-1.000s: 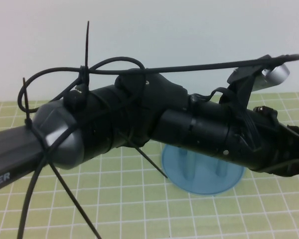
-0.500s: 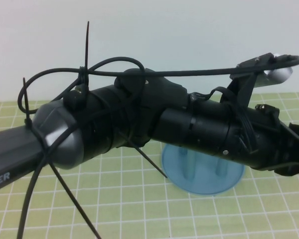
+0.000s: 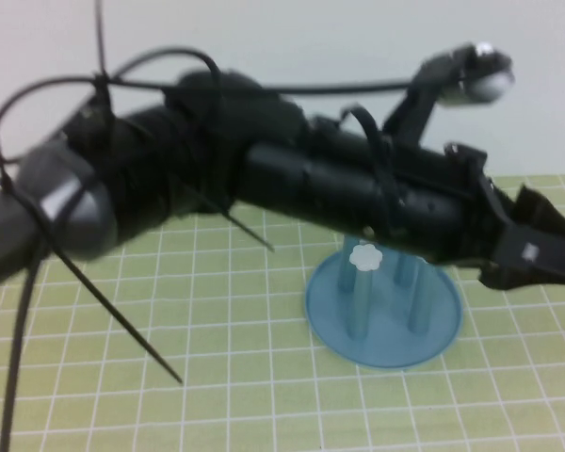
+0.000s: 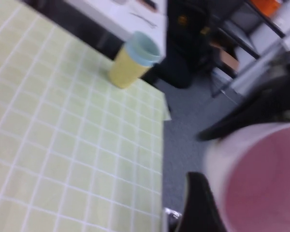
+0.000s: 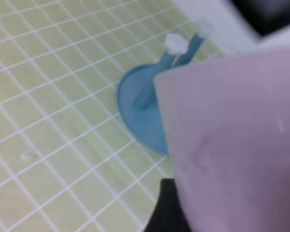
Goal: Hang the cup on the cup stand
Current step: Adjust the cup with two arms
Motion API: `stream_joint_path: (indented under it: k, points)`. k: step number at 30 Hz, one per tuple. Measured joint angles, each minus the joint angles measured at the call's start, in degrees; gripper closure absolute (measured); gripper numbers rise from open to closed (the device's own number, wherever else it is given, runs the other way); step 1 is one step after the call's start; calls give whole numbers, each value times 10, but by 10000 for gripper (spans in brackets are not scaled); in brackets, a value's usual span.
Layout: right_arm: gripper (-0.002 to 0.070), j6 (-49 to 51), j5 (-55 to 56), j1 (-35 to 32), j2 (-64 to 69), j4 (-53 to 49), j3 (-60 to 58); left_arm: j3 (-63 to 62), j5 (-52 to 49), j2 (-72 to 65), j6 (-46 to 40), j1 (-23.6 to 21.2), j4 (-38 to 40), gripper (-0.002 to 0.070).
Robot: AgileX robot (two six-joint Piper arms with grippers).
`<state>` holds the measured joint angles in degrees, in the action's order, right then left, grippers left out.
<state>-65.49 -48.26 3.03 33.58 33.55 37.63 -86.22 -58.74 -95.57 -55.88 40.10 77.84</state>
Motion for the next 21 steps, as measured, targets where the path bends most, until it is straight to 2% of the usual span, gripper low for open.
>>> stream_joint_path:
  k: [3, 7, 10, 15, 21]
  points:
    - [88, 12, -17, 0, 0, -2, 0, -31, -68, 0, -6, -5, -18, 261]
    - [89, 34, -19, 0, 0, -6, 0, -51, -106, 0, -6, 19, -33, 263]
    - [89, 42, -15, 0, 0, -8, 0, -51, -99, 0, -8, 40, -40, 263]
    - [89, 43, -15, 0, 0, -10, 0, -51, -70, 0, -8, 78, -95, 266]
    - [89, 43, -15, 0, 0, -11, 0, -51, -27, 0, -5, 105, -103, 282]
